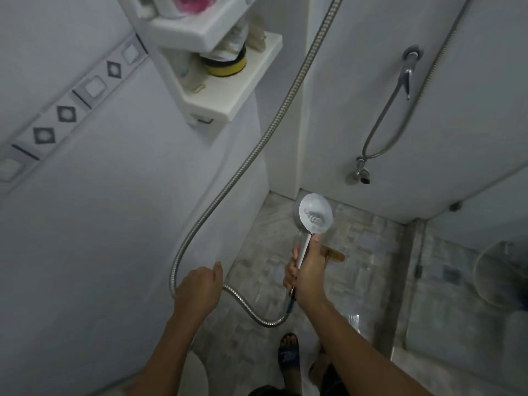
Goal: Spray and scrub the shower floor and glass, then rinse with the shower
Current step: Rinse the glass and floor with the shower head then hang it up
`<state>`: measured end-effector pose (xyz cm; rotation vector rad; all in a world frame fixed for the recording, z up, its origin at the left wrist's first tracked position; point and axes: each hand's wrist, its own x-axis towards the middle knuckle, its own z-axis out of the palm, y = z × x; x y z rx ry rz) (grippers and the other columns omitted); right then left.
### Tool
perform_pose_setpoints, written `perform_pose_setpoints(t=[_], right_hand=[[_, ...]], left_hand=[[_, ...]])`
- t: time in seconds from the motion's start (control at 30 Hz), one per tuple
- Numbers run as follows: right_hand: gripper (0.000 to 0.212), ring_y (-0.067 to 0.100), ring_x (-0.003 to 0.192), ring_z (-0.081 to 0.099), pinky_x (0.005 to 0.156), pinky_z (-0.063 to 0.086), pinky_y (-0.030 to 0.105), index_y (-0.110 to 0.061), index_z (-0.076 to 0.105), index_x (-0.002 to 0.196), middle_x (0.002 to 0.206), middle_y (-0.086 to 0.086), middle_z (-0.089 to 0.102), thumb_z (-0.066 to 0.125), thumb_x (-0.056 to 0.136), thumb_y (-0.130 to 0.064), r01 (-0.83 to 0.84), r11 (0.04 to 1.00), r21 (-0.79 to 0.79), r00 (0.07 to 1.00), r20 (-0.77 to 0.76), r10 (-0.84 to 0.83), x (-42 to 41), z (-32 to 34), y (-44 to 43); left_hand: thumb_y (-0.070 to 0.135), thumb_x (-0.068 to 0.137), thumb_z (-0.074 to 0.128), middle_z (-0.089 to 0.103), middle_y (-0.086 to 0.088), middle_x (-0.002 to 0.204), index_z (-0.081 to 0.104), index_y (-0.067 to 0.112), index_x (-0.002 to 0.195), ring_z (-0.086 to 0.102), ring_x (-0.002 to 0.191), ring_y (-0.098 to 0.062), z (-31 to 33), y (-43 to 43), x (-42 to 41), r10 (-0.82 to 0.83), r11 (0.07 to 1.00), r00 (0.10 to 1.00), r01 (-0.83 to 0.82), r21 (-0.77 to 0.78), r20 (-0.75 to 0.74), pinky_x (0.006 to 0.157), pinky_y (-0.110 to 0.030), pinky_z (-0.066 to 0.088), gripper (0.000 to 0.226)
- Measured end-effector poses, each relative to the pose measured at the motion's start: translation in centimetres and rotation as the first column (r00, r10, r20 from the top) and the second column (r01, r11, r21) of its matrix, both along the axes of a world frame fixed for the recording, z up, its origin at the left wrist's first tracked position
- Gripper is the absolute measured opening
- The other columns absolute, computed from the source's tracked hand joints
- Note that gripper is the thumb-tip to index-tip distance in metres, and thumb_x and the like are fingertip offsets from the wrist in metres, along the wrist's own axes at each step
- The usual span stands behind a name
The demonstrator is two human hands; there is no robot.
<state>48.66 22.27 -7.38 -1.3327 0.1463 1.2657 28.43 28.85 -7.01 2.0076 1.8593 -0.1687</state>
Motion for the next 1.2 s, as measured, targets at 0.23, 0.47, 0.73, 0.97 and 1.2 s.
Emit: perform_pose_setpoints(t=[0.23,0.47,0.73,0.97,1.2], right_hand=[[0.073,0.017,0.036,0.028,0.040,0.029,0.020,-0.015,0.049,0.064,0.046,0.005,0.031,0.034,0.086,-0.083,0.116,0.990,-0.078,0.983,0.150,-0.103,-0.4,-1.8,-3.8],[0.070,0.017,0.037,0.028,0.041,0.027,0.020,-0.014,0.045,0.062,0.046,0.004,0.031,0.035,0.091,-0.078,0.308,0.938,-0.161,0.934,0.240,-0.266,2.8,-2.3,-9.9],[0.075,0.023,0.044,0.032,0.042,0.031,0.026,-0.011,0.048,0.066,0.054,0.010,0.033,0.035,0.085,-0.082,0.507,0.840,-0.191,0.816,0.419,-0.397,6.9,-2.0,-18.0],[0.071,0.026,0.051,0.033,0.038,0.030,0.025,0.001,0.049,0.073,0.064,0.013,0.037,0.031,0.103,-0.061,0.626,0.765,-0.150,0.705,0.529,-0.473,9.9,-0.6,-22.8],[0.075,0.023,0.047,0.032,0.037,0.027,0.023,0.002,0.051,0.070,0.058,0.012,0.035,0.033,0.092,-0.068,0.638,0.768,-0.061,0.647,0.583,-0.491,10.9,0.6,-24.7]], left_hand=[[0.045,0.106,0.028,0.067,-0.011,0.082,0.061,0.009,0.070,0.063,0.077,-0.026,-1.6,-1.7,1.4,-0.100,0.993,0.993,0.103,-0.055,0.056,0.070,-0.032,0.047,0.061],[0.037,0.106,0.035,0.065,-0.010,0.075,0.059,0.007,0.065,0.066,0.076,-0.028,-3.2,-4.8,6.4,-0.279,0.951,0.951,0.293,-0.100,0.135,0.068,-0.034,0.050,0.056],[0.035,0.106,0.032,0.070,-0.016,0.084,0.069,0.000,0.078,0.067,0.082,-0.030,-4.8,-9.6,13.4,-0.490,0.844,0.851,0.517,-0.142,0.188,0.078,-0.037,0.054,0.058],[0.037,0.106,0.033,0.062,-0.009,0.074,0.055,0.012,0.066,0.059,0.072,-0.024,-4.7,-12.8,18.1,-0.591,0.762,0.779,0.624,-0.171,0.209,0.069,-0.032,0.046,0.052],[0.035,0.106,0.031,0.066,-0.013,0.078,0.054,0.011,0.065,0.064,0.077,-0.029,-4.3,-14.2,20.3,-0.616,0.728,0.751,0.658,-0.192,0.238,0.071,-0.036,0.051,0.052]])
